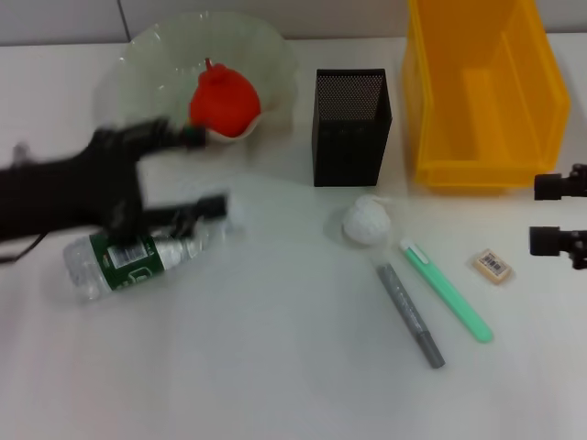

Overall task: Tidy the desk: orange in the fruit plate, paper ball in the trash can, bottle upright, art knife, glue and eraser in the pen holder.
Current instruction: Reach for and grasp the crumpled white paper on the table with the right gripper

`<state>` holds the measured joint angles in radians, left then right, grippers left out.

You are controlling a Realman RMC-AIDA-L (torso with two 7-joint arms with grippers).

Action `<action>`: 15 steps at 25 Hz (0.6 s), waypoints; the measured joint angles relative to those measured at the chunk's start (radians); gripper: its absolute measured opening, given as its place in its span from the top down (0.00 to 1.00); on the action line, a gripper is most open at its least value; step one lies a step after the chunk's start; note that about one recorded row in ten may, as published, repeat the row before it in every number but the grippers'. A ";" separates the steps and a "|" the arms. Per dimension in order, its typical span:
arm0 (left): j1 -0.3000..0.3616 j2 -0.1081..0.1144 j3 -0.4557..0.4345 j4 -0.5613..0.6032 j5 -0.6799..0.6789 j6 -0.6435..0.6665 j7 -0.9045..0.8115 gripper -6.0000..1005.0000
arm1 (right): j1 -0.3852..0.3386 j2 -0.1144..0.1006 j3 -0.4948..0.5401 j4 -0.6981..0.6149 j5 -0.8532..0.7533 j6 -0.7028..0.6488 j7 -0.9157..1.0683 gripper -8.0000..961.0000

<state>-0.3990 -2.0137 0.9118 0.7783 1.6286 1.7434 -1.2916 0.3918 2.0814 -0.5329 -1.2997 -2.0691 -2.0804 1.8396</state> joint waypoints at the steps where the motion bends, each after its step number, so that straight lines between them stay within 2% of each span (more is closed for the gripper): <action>1: 0.030 0.011 -0.003 0.001 0.004 0.046 0.010 0.14 | 0.000 0.000 0.000 0.000 0.000 0.000 0.000 0.13; 3: 0.030 0.011 -0.003 0.001 0.004 0.046 0.010 0.14 | 0.018 -0.002 -0.073 -0.119 -0.057 0.009 0.128 0.13; 4: 0.077 0.021 -0.007 -0.006 0.006 0.063 0.030 0.14 | 0.033 -0.002 -0.118 -0.183 -0.100 0.011 0.193 0.13; 5: 0.109 0.021 -0.009 -0.008 0.014 0.055 0.044 0.14 | 0.060 -0.003 -0.202 -0.278 -0.188 0.009 0.300 0.13; 6: 0.115 0.021 -0.009 -0.008 0.016 0.053 0.047 0.14 | 0.060 -0.003 -0.202 -0.278 -0.188 0.009 0.300 0.13; 8: 0.122 0.021 -0.009 -0.008 0.021 0.053 0.051 0.14 | 0.095 -0.004 -0.300 -0.343 -0.295 0.007 0.412 0.13; 9: 0.137 0.021 -0.010 -0.009 0.030 0.052 0.063 0.14 | 0.117 -0.005 -0.355 -0.365 -0.352 0.002 0.471 0.13; 10: 0.146 0.021 -0.011 -0.015 0.033 0.048 0.074 0.14 | 0.168 -0.008 -0.456 -0.372 -0.471 -0.018 0.584 0.13; 11: 0.146 0.021 -0.011 -0.015 0.033 0.048 0.074 0.14 | 0.168 -0.008 -0.456 -0.372 -0.471 -0.018 0.584 0.13; 15: 0.154 0.021 -0.012 -0.041 0.035 0.041 0.095 0.14 | 0.255 -0.004 -0.565 -0.311 -0.607 -0.015 0.716 0.13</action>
<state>-0.2454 -1.9925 0.9000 0.7369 1.6639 1.7843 -1.1971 0.6470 2.0777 -1.0980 -1.6111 -2.6763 -2.0954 2.5558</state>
